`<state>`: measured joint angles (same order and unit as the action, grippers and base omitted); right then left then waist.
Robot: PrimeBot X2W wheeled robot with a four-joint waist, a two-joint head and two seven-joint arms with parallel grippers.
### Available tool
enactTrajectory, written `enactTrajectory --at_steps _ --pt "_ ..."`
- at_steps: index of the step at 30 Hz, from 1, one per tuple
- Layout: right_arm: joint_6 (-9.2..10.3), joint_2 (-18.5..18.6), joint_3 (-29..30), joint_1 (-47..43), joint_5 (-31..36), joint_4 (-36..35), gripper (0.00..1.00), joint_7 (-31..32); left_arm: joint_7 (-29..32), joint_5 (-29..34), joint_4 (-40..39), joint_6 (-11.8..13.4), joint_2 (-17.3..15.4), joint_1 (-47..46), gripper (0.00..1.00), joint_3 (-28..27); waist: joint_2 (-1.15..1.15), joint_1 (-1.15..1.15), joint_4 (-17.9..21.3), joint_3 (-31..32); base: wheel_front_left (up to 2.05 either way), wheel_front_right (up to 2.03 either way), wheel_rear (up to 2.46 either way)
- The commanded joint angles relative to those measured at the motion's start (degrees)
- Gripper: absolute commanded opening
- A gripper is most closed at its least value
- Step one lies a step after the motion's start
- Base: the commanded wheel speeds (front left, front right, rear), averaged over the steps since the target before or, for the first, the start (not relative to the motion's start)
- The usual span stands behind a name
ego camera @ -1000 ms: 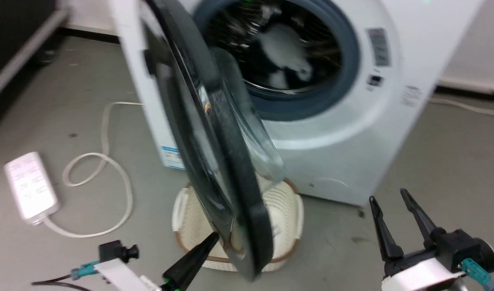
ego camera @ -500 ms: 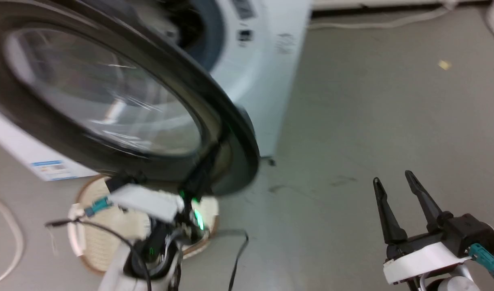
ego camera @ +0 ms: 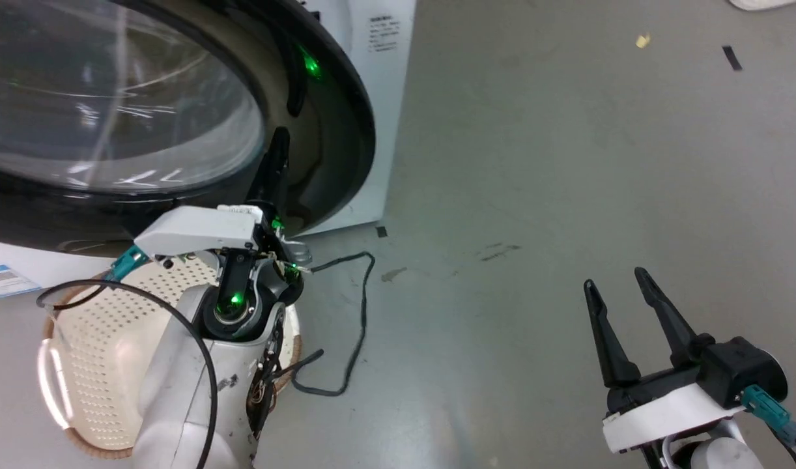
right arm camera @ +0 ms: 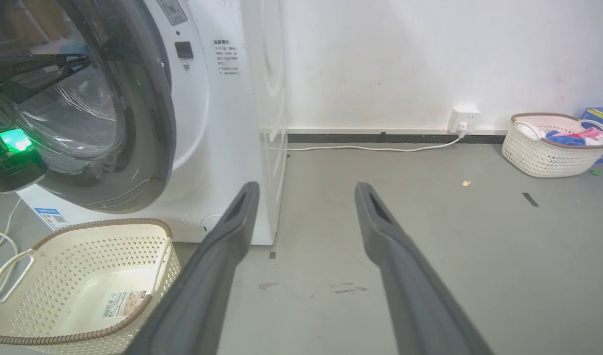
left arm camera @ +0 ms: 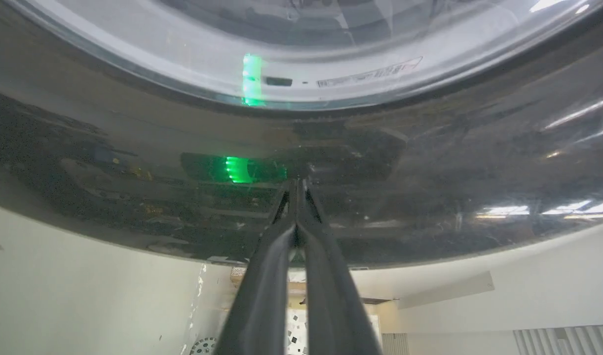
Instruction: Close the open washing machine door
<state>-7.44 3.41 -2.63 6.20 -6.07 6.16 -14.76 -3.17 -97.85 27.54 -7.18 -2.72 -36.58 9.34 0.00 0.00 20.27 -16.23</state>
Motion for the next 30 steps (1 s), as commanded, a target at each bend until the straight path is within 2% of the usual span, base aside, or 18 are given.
enactTrajectory --at_steps 1,7,8,9,10,15,17,19,21,26,30 --pt "-0.05 -0.32 -0.26 0.52 0.11 0.05 1.00 -0.24 -0.25 0.82 0.04 -0.27 -0.18 0.14 0.00 0.26 0.00 0.00 -1.01 0.96 0.00 0.00 0.00" --pt "-0.05 -0.37 -0.03 -1.18 0.77 -0.17 1.00 -0.24 -1.12 5.71 -6.27 -0.29 -1.31 8.79 0.00 2.65 0.00 0.00 -5.73 5.26 0.00 0.00 0.00" --pt "-0.05 -0.37 0.01 -1.46 0.88 -0.34 1.00 -0.24 -1.37 6.62 -8.14 -0.29 -1.78 10.90 0.16 3.10 0.00 0.00 -6.64 6.04 0.00 0.00 0.00" --pt "-0.05 -0.31 0.01 -1.75 1.04 -0.56 1.00 -0.24 -1.73 8.24 -10.08 -0.29 -2.68 13.03 0.53 3.90 0.00 0.00 -7.62 6.82 0.00 0.00 0.00" --pt "-0.05 -0.04 -0.12 -1.99 1.09 -0.81 1.00 -0.24 -2.50 10.61 -11.81 -0.30 -3.95 15.15 1.00 4.94 0.00 0.00 -8.64 7.57 0.00 0.00 0.00" --pt "-0.05 1.72 0.55 -4.61 1.21 -2.26 1.00 -0.24 -8.52 19.56 -16.78 -0.30 -8.41 23.55 1.00 7.70 0.00 0.00 -14.49 11.37 0.00 0.00 0.00" --pt "-0.05 2.30 0.80 -5.75 1.21 -2.63 1.00 -0.24 -10.44 26.12 -17.74 -0.30 -10.93 25.43 1.00 8.64 0.00 0.00 -16.53 12.65 0.00 0.00 0.00" --pt "-0.05 2.66 0.92 -6.67 1.17 -3.09 1.00 -0.24 -11.42 35.35 -18.14 -0.09 -13.41 26.86 1.00 9.62 0.00 0.00 -18.42 13.68 0.00 0.00 0.00" --pt "-0.05 2.72 0.81 -7.42 1.06 -3.67 1.00 -0.24 -11.73 44.27 -18.77 1.15 -14.76 28.20 1.00 10.37 0.00 0.00 -19.88 14.48 0.00 0.00 0.00" --pt "-0.05 2.58 0.69 -8.91 1.05 -4.66 1.00 -0.24 -11.80 64.29 -22.27 5.55 -14.66 31.35 1.00 9.00 0.00 0.00 -22.70 15.87 0.00 0.00 0.00" --pt "-0.05 2.18 0.58 -9.62 1.31 -4.68 1.00 -0.24 -11.81 74.12 -25.41 8.56 -12.44 35.05 1.00 6.32 0.00 0.00 -23.56 16.51 0.00 0.00 0.00"
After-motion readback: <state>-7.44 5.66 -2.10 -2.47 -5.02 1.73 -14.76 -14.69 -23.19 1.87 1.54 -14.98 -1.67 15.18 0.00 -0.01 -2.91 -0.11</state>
